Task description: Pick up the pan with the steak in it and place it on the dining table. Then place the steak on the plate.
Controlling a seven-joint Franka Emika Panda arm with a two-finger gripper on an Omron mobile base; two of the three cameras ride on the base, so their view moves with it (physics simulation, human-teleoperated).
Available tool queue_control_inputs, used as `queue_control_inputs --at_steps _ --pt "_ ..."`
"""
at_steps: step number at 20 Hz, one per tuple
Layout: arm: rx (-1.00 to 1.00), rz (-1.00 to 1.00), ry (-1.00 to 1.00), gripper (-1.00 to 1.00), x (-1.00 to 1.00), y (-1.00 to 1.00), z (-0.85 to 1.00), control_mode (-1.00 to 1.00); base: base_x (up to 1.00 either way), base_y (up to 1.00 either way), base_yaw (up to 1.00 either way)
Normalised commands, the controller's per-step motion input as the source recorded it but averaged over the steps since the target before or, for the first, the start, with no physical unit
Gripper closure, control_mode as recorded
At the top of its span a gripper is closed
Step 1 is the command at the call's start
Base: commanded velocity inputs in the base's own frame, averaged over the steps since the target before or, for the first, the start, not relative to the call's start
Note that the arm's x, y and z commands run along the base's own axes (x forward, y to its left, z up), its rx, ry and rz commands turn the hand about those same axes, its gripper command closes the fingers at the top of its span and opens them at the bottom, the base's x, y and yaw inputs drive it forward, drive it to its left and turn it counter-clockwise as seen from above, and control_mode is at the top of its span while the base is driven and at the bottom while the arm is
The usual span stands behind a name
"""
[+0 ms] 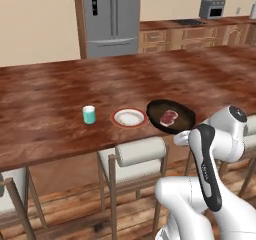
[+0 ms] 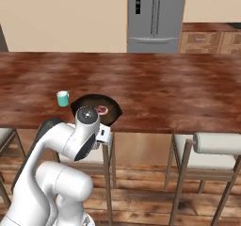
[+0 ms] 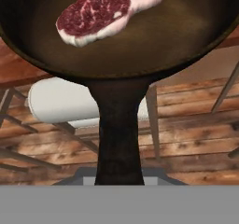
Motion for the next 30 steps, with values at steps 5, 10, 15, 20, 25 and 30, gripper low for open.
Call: queue_control_inputs --at_steps 5,10,15,20,25,30 --pt "0.0 0.0 0.0 1.0 0.0 0.0 0.0 1.0 0.17 -0.78 0.06" --pt "0.0 0.0 0.0 1.0 0.0 0.0 0.0 1.0 0.13 -0.78 0.07" --pt "0.0 0.0 0.0 1.0 0.0 0.0 0.0 1.0 0.04 -0.27 0.03" --pt "0.0 0.0 0.0 1.0 0.0 0.0 0.0 1.0 0.58 0.06 -0.05" --pt "0.0 0.0 0.0 1.0 0.0 0.0 0.0 1.0 0.75 0.12 -0.05" --pt "0.0 0.0 0.0 1.0 0.0 0.0 0.0 1.0 0.77 0.14 -0.05"
